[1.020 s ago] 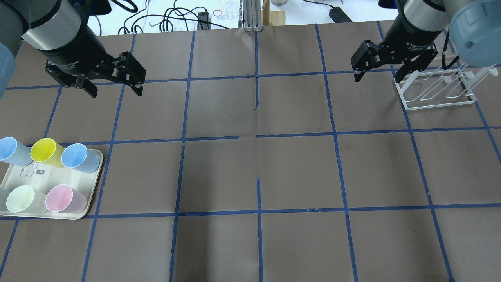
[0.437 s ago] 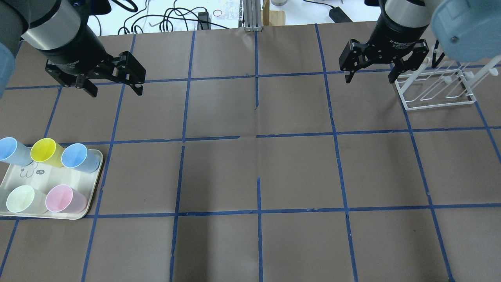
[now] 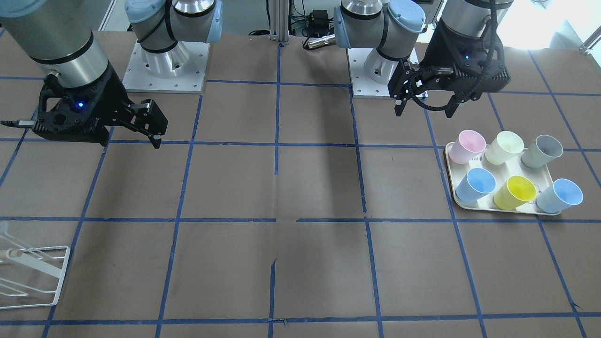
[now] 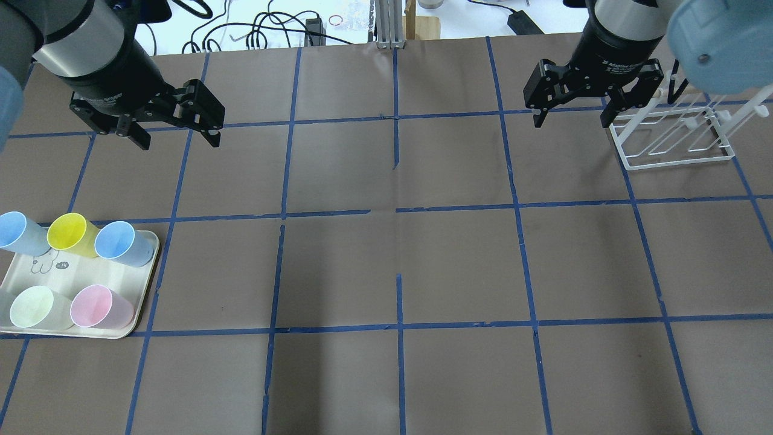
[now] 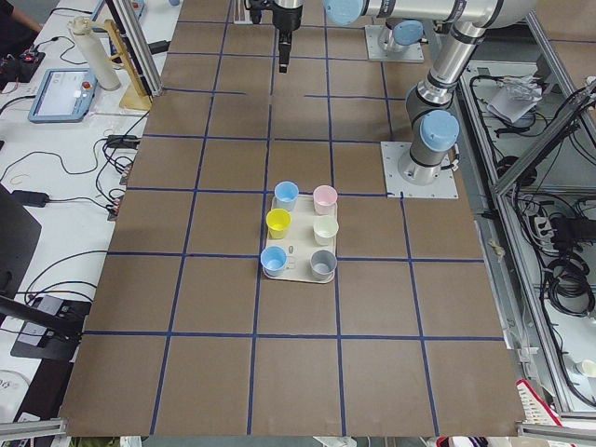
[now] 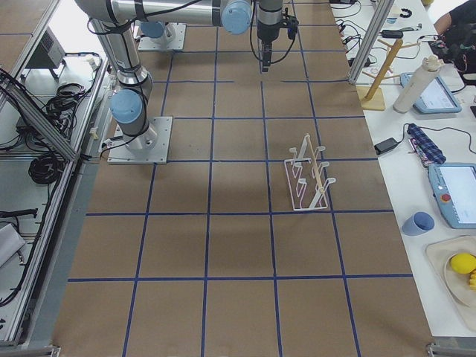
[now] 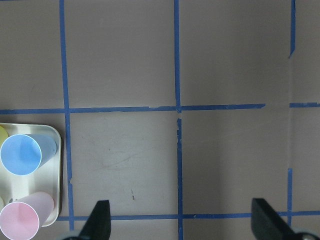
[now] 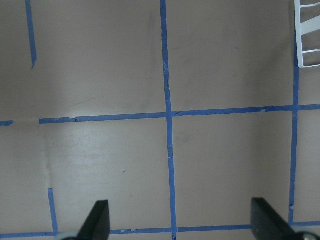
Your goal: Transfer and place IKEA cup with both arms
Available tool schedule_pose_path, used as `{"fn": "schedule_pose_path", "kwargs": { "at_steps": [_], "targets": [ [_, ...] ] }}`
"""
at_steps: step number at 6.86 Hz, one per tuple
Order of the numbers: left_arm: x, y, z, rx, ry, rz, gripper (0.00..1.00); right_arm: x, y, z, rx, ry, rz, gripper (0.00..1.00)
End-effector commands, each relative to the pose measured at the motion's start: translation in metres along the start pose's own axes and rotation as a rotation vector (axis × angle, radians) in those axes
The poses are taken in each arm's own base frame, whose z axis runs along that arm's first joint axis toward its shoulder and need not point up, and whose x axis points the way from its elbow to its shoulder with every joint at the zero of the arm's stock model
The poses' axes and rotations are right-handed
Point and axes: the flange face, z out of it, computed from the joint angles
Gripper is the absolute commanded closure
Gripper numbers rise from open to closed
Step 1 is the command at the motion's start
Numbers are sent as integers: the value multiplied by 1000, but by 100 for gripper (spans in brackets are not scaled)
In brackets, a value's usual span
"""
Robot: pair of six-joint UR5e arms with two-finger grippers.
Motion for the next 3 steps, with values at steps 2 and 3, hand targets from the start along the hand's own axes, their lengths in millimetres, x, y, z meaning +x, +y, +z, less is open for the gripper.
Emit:
{"fn": "schedule_pose_path", "kwargs": {
  "at_steps": [2,3],
  "targets": [
    [0,0,0,0,-3,6,0,0,1,-1,0,-3,0,0],
    [0,1,0,0,-3,9,0,0,0,1,-2,-1,0,0]
  ]
}}
